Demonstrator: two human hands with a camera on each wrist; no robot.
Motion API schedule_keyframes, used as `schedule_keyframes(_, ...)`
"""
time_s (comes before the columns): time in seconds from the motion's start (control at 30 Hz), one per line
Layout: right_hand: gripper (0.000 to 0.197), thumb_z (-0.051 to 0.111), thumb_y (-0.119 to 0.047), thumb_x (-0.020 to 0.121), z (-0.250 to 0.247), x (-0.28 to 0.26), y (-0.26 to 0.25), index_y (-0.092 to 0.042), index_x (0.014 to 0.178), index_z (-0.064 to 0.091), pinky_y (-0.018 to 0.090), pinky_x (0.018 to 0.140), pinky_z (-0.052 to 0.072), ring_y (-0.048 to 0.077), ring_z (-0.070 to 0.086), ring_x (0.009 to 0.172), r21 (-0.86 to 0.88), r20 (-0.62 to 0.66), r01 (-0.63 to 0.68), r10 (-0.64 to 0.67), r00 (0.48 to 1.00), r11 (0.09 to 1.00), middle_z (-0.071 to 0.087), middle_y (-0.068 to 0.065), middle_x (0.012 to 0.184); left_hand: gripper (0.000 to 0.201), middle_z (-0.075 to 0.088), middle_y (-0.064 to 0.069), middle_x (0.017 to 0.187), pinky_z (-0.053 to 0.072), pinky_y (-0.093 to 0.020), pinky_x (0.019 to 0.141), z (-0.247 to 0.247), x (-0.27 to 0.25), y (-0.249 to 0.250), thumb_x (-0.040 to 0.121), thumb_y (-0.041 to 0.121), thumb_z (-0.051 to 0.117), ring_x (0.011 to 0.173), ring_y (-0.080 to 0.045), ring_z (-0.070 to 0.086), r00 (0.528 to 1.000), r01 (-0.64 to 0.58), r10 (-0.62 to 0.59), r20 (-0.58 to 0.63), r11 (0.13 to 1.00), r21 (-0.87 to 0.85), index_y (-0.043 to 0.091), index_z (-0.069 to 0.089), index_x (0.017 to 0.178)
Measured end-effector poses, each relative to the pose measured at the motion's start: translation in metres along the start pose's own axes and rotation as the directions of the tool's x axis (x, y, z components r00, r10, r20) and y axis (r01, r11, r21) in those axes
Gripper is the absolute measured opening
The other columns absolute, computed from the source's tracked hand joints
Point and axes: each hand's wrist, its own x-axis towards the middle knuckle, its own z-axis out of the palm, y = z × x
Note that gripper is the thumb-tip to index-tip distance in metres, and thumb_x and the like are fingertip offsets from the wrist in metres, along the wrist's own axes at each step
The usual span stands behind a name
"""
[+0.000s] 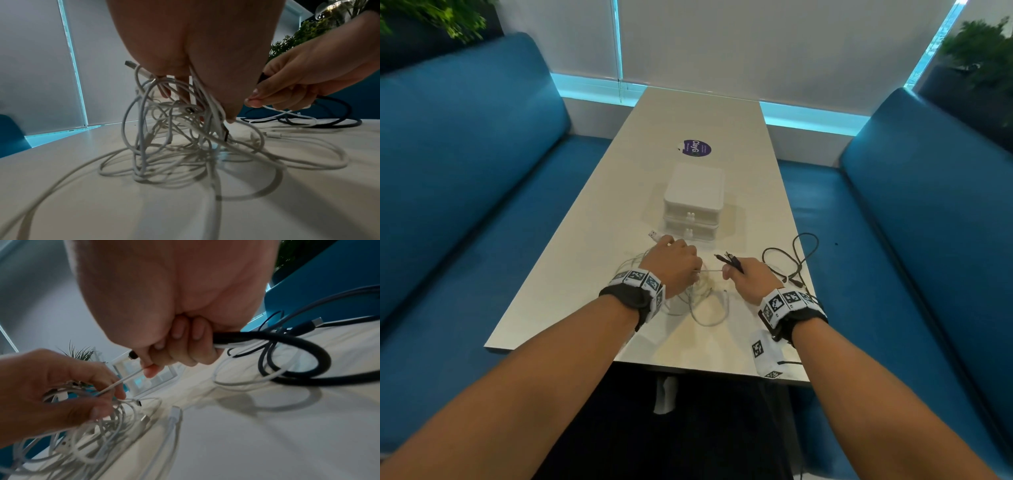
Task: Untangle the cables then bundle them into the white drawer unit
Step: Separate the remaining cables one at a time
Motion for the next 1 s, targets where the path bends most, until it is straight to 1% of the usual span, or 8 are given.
schedule_keyframes(0.13,0.023,0.048,-0.030,0.099,-0.007,0.006,0.005,-0.024,0.086,0.066,0.031,0.065,0.037,0.024,0.057,0.079,0.007,-0.054,-0.066,0.066,0.996,0.998,0.064,0.003,0.086,0.040,0.049,0.004,0.134,0.035,-0.037,0.098,0.003,-0.010,-0.005,0.091,0.032,0.059,0.111,-0.022,0.054,0.999,0.029,-0.032,-0.017,0.988,-0.150,0.025,0.050,0.130)
schedule_keyframes(0.23,0.023,0.048,-0.030,0.100,-0.010,0.006,0.012,-0.023,0.088,0.067,0.029,0.056,0.036,0.024,0.057,0.077,0.012,-0.086,-0.116,0.117,0.989,0.993,0.062,0.004,0.085,0.040,0.042,0.000,0.138,0.035,-0.033,0.086,-0.002,-0.016,-0.009,0.097,0.034,0.059,0.102,-0.029,0.055,0.996,0.064,-0.080,-0.046,0.957,-0.282,0.020,0.047,0.132)
schedule_keyframes(0.37,0.024,0.046,-0.029,0.100,-0.008,0.008,0.012,-0.023,0.090,0.067,0.024,0.052,0.032,0.023,0.055,0.076,-0.006,-0.090,-0.127,0.126,0.988,0.992,0.062,0.004,0.086,0.035,0.049,0.000,0.124,0.032,-0.030,0.082,-0.006,-0.017,-0.013,0.098,0.045,0.056,0.095,-0.025,0.052,0.989,0.074,-0.116,-0.090,0.923,-0.378,0.019,0.055,0.121)
schedule_keyframes(0.5,0.025,0.046,-0.031,0.101,-0.010,0.010,0.015,-0.025,0.086,0.065,0.031,0.059,0.036,0.023,0.055,0.075,-0.009,-0.103,-0.124,0.122,0.987,0.992,0.063,0.004,0.087,0.045,0.056,0.001,0.102,0.033,-0.033,0.083,-0.006,-0.018,-0.022,0.097,0.060,0.044,0.093,-0.021,0.047,0.980,0.083,-0.135,-0.147,0.946,-0.315,0.019,0.058,0.107)
schedule_keyframes(0.67,0.024,0.046,-0.030,0.101,-0.011,0.009,0.013,-0.023,0.089,0.066,0.032,0.068,0.038,0.023,0.055,0.078,-0.003,-0.110,-0.113,0.112,0.988,0.994,0.061,0.002,0.085,0.043,0.054,0.003,0.074,0.035,-0.037,0.065,-0.009,-0.025,-0.029,0.101,0.057,0.037,0.079,-0.027,0.053,0.979,0.168,-0.201,-0.038,0.897,-0.409,0.017,0.052,0.102)
schedule_keyframes(0.8,0.024,0.046,-0.030,0.101,-0.012,0.007,0.009,-0.021,0.091,0.066,0.032,0.068,0.037,0.024,0.055,0.079,0.012,-0.104,-0.107,0.107,0.989,0.994,0.059,0.000,0.081,0.047,0.053,0.003,0.062,0.037,-0.034,0.057,-0.007,-0.025,-0.037,0.101,0.059,0.031,0.059,-0.017,0.052,0.974,0.176,-0.223,-0.033,0.844,-0.507,0.019,0.049,0.085)
schedule_keyframes(0.9,0.024,0.046,-0.032,0.101,-0.013,0.006,0.011,-0.023,0.090,0.065,0.032,0.066,0.038,0.025,0.057,0.080,0.017,-0.091,-0.118,0.120,0.989,0.993,0.060,0.001,0.084,0.054,0.056,-0.002,0.065,0.040,-0.036,0.064,-0.004,-0.026,-0.045,0.101,0.059,0.026,0.063,-0.024,0.054,0.960,0.233,-0.279,-0.014,0.826,-0.513,0.016,0.047,0.076)
schedule_keyframes(1.0,0.023,0.046,-0.032,0.100,-0.011,0.005,0.013,-0.024,0.090,0.065,0.029,0.057,0.035,0.023,0.057,0.077,-0.001,-0.043,-0.110,0.110,0.993,0.994,0.061,0.001,0.086,0.040,0.056,0.001,0.083,0.039,-0.042,0.087,-0.004,-0.026,-0.045,0.104,0.049,0.037,0.081,-0.024,0.053,0.944,0.318,-0.326,0.049,0.863,-0.394,0.022,0.050,0.077)
